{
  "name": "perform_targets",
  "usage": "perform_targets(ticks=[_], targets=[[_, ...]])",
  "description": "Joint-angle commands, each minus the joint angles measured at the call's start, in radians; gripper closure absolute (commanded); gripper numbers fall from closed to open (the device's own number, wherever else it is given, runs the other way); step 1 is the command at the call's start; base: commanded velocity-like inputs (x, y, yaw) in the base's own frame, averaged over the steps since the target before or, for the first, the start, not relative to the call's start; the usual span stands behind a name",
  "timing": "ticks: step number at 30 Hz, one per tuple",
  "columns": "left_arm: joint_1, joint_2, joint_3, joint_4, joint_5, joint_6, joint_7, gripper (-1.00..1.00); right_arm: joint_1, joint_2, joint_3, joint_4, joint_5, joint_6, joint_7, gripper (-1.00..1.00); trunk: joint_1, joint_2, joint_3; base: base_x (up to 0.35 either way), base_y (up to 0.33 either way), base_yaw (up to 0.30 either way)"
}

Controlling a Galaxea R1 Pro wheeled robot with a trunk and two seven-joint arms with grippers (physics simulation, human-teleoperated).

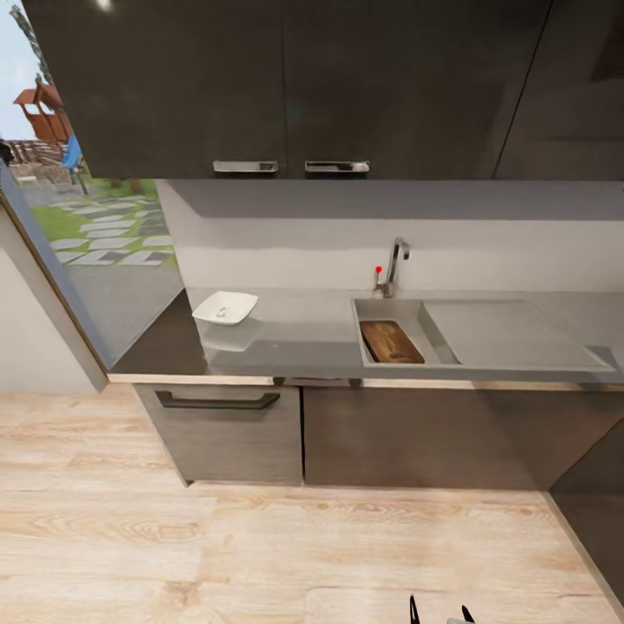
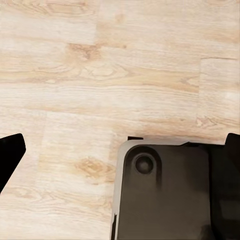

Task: In the kitchen, take the Vidalia onion out of the sink, dice it on the chopping board with the paring knife, put the diced onion into the bowl on the countertop, then place both the paring knife and the chopping board into the sink.

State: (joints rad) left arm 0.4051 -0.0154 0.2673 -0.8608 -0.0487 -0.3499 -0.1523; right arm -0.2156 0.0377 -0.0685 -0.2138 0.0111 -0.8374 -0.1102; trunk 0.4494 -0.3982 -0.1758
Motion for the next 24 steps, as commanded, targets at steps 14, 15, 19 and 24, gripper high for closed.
perform_targets(ticks=[14, 15, 19, 24], targets=[[0.0, -0.001, 0.006, -0.001, -0.007, -0.001, -0.009, -1.0, -0.001, 0.001, -0.007, 0.001, 0.002, -0.003, 0.003, -1.0, 0.001, -0.002, 0.021, 0.0, 0.0, 0.0], [0.0, -0.001, 0.006, -0.001, -0.007, -0.001, -0.009, -1.0, -0.001, 0.001, -0.007, 0.001, 0.002, -0.003, 0.003, -1.0, 0.001, -0.002, 0.022, 0.0, 0.0, 0.0], [0.0, -0.001, 0.006, -0.001, -0.008, -0.001, -0.009, -1.0, -0.001, 0.001, -0.007, 0.001, 0.003, -0.003, 0.003, -1.0, 0.001, -0.002, 0.029, 0.0, 0.0, 0.0], [-0.001, -0.001, 0.006, -0.001, -0.008, -0.001, -0.009, -1.0, -0.001, 0.001, -0.007, 0.001, 0.003, -0.003, 0.003, -1.0, 0.001, -0.002, 0.037, 0.0, 0.0, 0.0]])
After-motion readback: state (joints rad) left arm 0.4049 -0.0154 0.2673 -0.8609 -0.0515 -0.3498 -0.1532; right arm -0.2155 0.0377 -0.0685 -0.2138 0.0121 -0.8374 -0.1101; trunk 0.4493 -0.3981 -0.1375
